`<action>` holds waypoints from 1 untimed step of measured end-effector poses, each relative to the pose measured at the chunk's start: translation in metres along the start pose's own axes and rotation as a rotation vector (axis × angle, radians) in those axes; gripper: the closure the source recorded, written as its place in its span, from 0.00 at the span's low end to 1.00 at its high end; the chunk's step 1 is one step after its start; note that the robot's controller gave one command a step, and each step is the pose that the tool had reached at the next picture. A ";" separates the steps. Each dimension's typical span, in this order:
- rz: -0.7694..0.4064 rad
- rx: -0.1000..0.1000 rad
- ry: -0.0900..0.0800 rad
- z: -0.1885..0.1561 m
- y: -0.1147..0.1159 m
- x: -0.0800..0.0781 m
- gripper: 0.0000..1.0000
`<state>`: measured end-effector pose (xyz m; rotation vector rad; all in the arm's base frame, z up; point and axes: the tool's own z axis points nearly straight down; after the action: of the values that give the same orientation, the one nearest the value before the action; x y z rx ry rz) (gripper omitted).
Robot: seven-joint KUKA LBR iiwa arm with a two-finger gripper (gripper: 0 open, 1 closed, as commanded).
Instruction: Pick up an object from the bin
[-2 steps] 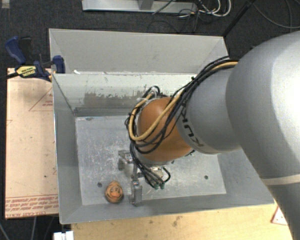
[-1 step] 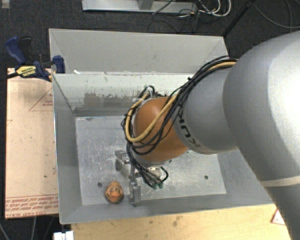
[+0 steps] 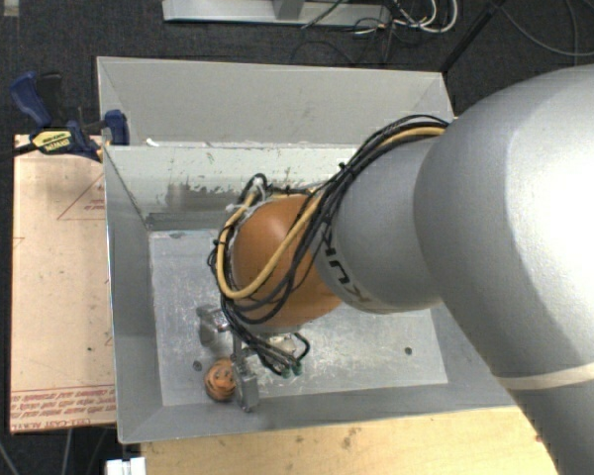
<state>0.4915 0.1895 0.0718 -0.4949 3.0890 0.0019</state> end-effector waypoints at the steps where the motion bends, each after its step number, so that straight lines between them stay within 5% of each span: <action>1: -0.010 -0.002 0.000 -0.001 0.012 -0.003 0.00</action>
Offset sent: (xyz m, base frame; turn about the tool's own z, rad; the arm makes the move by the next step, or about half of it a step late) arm -0.0072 0.0092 0.0237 -0.1693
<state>0.4903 0.2021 0.0725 -0.5097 3.0864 0.0045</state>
